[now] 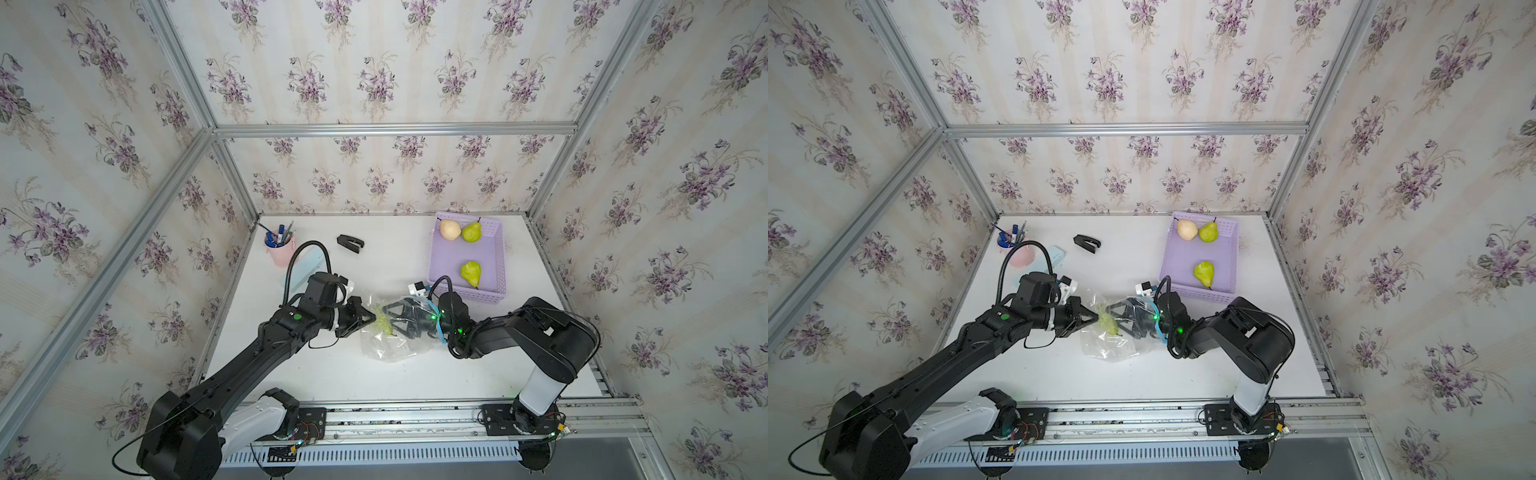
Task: Open the zip-top bag and take out the pear
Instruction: Adjust the zipper food storage bag at the center of the board, then pick up the pear from the zipper food storage bag.
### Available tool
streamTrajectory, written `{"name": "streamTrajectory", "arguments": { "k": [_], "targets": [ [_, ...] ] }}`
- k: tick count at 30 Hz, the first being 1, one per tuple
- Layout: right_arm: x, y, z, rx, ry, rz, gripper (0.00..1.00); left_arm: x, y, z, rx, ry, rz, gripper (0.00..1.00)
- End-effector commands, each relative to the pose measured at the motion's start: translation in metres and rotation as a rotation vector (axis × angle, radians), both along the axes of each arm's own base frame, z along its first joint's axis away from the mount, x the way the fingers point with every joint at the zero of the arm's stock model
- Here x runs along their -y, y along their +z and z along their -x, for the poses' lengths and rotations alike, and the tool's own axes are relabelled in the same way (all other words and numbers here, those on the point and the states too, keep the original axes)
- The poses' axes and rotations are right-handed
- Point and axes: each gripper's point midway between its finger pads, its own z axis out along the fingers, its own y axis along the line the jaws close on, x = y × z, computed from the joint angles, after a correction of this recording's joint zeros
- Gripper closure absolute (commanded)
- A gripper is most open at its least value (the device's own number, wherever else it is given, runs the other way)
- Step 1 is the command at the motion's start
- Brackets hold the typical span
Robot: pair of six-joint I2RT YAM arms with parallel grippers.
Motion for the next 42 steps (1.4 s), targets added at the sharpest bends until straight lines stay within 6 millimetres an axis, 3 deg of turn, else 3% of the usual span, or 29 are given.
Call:
{"name": "streamTrajectory", "arguments": {
  "k": [1,5,9,15,19,26,34,39,42],
  "targets": [
    [-0.001,-0.014,-0.003,0.028,0.013,0.099,0.12,-0.014,-0.026,0.004,-0.043,0.055,-0.074,0.95],
    [0.001,-0.034,-0.002,0.028,0.045,0.216,0.12,-0.019,-0.049,0.003,-0.078,0.078,-0.099,0.95],
    [0.003,-0.048,0.014,0.003,0.123,0.267,0.15,-0.025,-0.067,0.004,-0.107,0.086,-0.147,0.95],
    [0.022,-0.066,0.043,0.016,0.210,0.359,0.17,-0.031,-0.076,0.004,-0.120,0.102,-0.177,0.95],
    [0.016,-0.069,0.055,0.058,0.279,0.384,0.18,-0.031,-0.081,0.003,-0.127,0.106,-0.178,0.95],
    [-0.006,-0.074,0.056,0.088,0.325,0.387,0.18,-0.029,-0.092,0.007,-0.150,0.095,-0.181,0.95],
    [-0.014,-0.082,0.044,0.070,0.294,0.411,0.22,-0.023,-0.097,0.011,-0.160,0.068,-0.183,0.96],
    [-0.020,-0.073,0.042,0.080,0.298,0.386,0.36,-0.026,-0.102,0.015,-0.166,0.077,-0.189,0.96],
    [-0.013,-0.069,0.043,0.087,0.304,0.417,0.44,-0.034,-0.102,0.011,-0.164,0.100,-0.194,0.96]
  ]
}}
